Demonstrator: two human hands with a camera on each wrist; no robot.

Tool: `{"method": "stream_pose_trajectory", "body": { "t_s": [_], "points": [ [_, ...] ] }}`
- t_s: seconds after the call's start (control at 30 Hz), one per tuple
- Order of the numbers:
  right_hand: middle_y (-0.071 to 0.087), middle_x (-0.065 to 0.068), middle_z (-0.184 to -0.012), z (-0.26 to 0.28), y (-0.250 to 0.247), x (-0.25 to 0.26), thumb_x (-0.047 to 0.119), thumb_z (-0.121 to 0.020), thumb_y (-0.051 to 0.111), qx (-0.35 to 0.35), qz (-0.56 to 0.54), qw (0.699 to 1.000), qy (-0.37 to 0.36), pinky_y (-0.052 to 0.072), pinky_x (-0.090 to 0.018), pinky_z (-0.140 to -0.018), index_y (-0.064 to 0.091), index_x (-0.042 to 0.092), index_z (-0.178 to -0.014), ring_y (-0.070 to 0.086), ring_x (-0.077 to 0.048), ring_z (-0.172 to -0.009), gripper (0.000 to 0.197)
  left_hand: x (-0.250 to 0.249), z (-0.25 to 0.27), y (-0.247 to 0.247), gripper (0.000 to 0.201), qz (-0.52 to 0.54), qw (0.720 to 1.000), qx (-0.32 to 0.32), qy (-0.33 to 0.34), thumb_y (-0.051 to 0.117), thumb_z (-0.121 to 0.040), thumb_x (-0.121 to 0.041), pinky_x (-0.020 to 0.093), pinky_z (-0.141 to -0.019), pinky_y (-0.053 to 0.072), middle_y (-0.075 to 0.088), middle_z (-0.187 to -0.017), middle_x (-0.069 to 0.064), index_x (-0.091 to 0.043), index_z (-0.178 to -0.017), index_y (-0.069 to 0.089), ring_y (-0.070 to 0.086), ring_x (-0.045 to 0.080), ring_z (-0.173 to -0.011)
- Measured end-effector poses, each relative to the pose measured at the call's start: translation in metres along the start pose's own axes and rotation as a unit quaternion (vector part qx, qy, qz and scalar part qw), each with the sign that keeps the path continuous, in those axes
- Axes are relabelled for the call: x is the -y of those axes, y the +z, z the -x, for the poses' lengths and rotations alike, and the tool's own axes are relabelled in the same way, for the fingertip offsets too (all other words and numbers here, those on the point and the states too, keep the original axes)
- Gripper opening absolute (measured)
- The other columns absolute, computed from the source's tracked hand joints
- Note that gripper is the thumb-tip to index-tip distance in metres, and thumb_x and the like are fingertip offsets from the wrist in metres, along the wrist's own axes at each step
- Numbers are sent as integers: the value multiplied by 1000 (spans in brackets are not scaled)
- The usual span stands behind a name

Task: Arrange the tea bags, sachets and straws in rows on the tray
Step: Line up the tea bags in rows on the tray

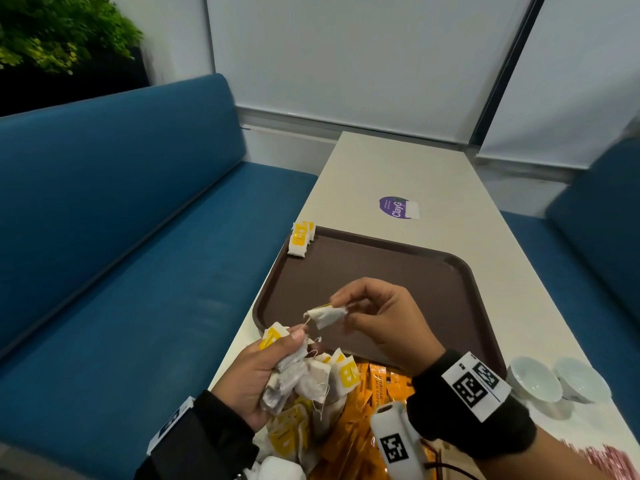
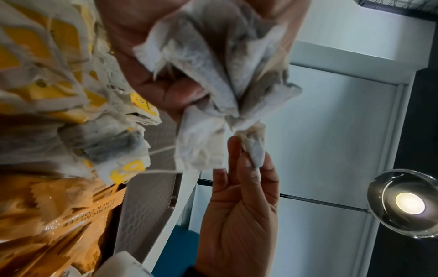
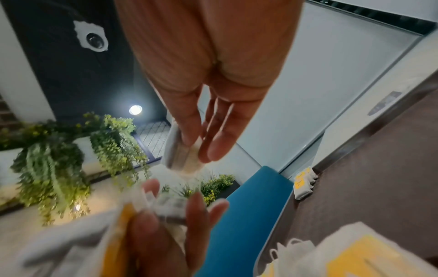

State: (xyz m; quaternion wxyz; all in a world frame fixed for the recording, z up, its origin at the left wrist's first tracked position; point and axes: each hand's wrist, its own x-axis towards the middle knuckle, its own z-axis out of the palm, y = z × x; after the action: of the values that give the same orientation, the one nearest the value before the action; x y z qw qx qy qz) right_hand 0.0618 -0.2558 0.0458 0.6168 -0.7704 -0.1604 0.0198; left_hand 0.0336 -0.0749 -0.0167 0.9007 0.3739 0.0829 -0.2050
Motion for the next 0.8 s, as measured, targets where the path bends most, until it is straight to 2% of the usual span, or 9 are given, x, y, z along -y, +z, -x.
{"method": "stream_pose_trajectory", "body": {
  "t_s": [0.13,0.2,0.27,0.3,0.37,0.43,0.5,0.6,0.8],
  "points": [
    [66,3,-90,6,7,-2,-15,-71,69,4,125,989,-78,52,-14,-72,70,21,-73,63,-3,-86,36,-5,6,11,17,3,1000,30,6,59,-83,-9,12,-33,40,58,-46,8,6,-80,65,55,10,-32],
    [65,6,-90,8,9,-2,-17,-69,67,13,149,985,-83,52,-14,-69,73,14,-73,62,-4,-86,32,-3,0,9,24,-7,1000,18,14,62,-85,-16,12,-39,36,58,-60,14,4,-71,66,52,9,-40],
    [65,5,-89,10,11,0,-20,-71,61,15,141,988,-64,52,-14,-64,74,9,-74,63,-4,-82,32,-4,-1,9,42,-51,998,-1,41,79,-71,-32,24,-56,20,46,-89,14,0,-93,63,45,13,-61],
    [66,3,-88,10,12,1,-21,-73,58,10,110,993,-43,52,-15,-61,74,10,-76,63,-5,-77,35,-5,0,10,42,-60,997,-3,45,80,-69,-33,28,-57,14,44,-85,12,-4,-93,61,42,13,-59],
    [67,-4,-88,8,13,3,-19,-78,52,-12,-1,999,35,55,-22,-62,71,12,-87,65,-9,-72,37,-7,-1,9,29,-85,995,-12,52,78,-71,-24,18,-48,16,38,-57,9,-6,-81,58,38,13,-37],
    [68,-6,-93,3,13,3,-6,-84,61,-16,-63,991,120,54,-33,-66,66,14,-102,66,-14,-71,27,-8,-1,8,30,-133,988,-23,71,72,-70,-22,13,-39,25,43,-46,2,-1,-87,57,39,12,-30],
    [69,-13,-96,-1,13,2,10,-82,69,22,-36,985,167,52,-34,-68,66,11,-103,64,-21,-74,21,-9,-1,9,43,-177,979,-25,100,72,-67,-25,20,-44,36,52,-46,6,5,-95,57,45,15,-32],
    [64,-31,-91,-8,19,1,4,-79,70,39,-60,985,160,49,-37,-68,66,-4,-90,57,-32,-77,14,-13,2,10,41,-203,974,-29,95,78,-62,-23,22,-44,40,60,-65,24,1,-92,62,51,20,-40],
    [61,-4,-69,-49,23,-7,1,-84,65,-117,-20,988,96,45,-14,-52,61,7,-75,54,1,-52,12,-23,2,-7,34,-240,964,-80,77,82,-59,-15,22,-59,53,70,-78,13,-7,-90,69,66,15,-67]
  ]
}}
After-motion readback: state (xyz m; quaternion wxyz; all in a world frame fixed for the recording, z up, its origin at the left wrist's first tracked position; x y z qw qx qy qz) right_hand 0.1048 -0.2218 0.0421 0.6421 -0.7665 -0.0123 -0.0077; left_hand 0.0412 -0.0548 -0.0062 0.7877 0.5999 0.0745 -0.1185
